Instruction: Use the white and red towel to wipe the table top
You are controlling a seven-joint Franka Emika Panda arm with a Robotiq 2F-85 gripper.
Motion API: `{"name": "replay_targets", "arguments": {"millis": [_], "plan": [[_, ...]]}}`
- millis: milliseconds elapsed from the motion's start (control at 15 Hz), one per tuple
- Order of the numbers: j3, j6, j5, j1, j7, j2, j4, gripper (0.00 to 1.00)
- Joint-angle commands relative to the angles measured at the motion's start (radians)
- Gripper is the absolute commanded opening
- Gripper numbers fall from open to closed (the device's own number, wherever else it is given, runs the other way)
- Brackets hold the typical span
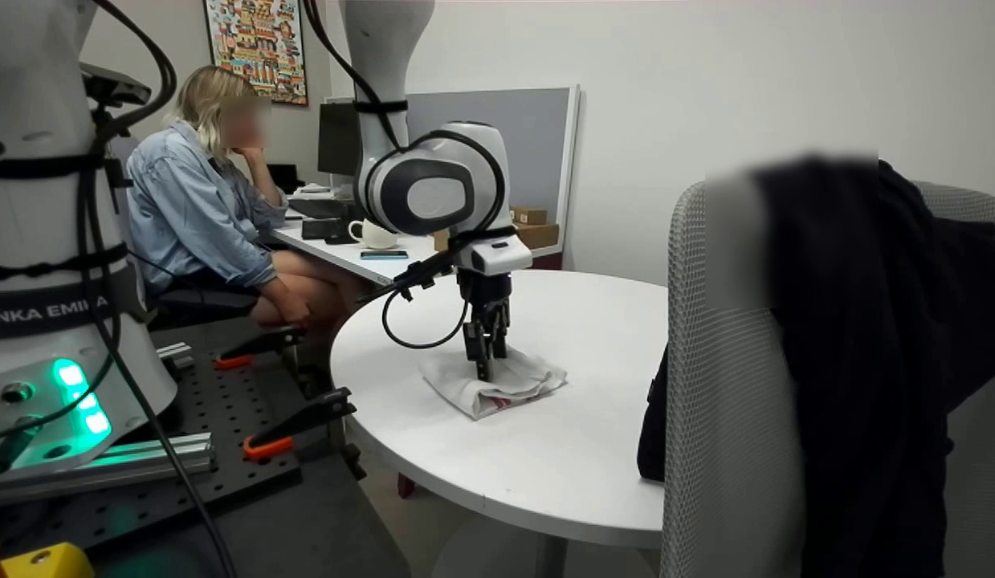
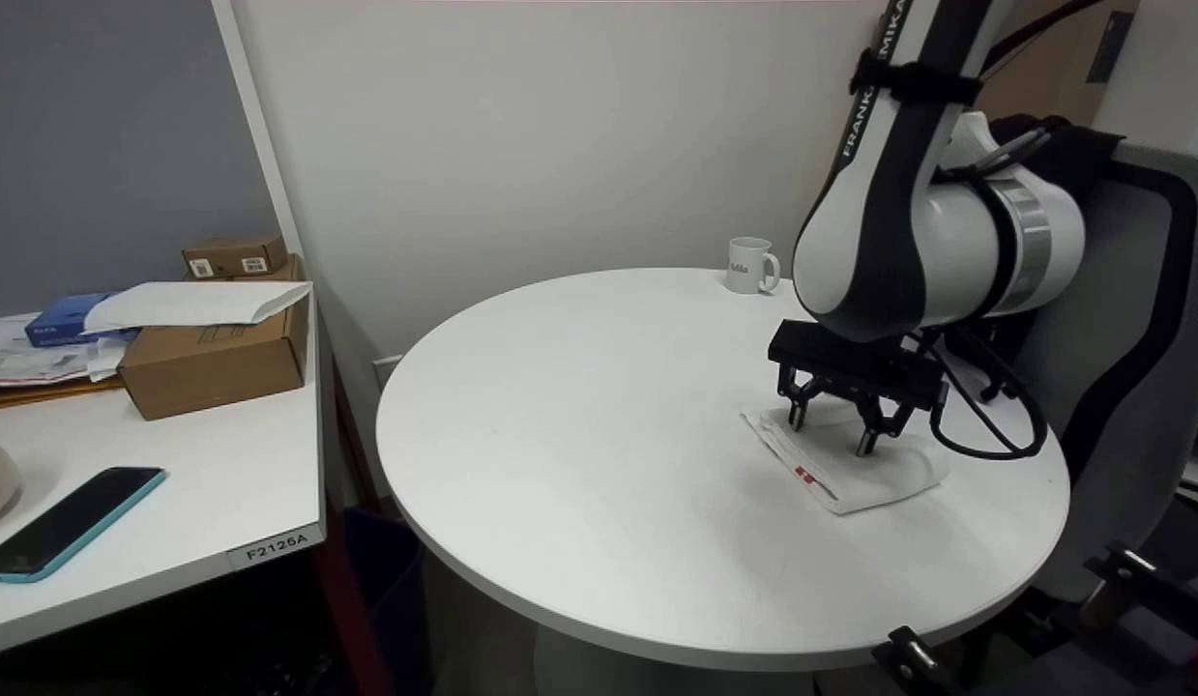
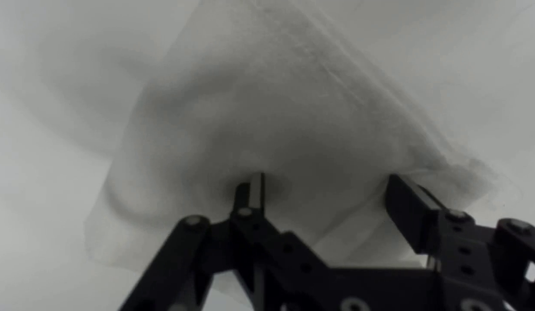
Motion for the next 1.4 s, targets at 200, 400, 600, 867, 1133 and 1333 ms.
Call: {"name": "replay_targets", "arguments": {"millis": [200,400,600,867,1133,1333], "plan": [[0.085,0.028,0.151,-0.044,-0.138,0.037,0.038,0.22],[0.223,0.002,0.186,-0.164,-0.212,0.03,0.045,0.01],[0.361,-0.023,0.198,-0.282,-0.316,0.055,0.056,0.03],[0.395,-0.055,0.194,-0.273,-0.429,0.096,0.085,0.03],[0.323,-0.108,0.186,-0.192,-0.477,0.134,0.157,0.02],[0.25,-0.181,0.181,-0.115,-0.467,0.165,0.244,0.02]]}}
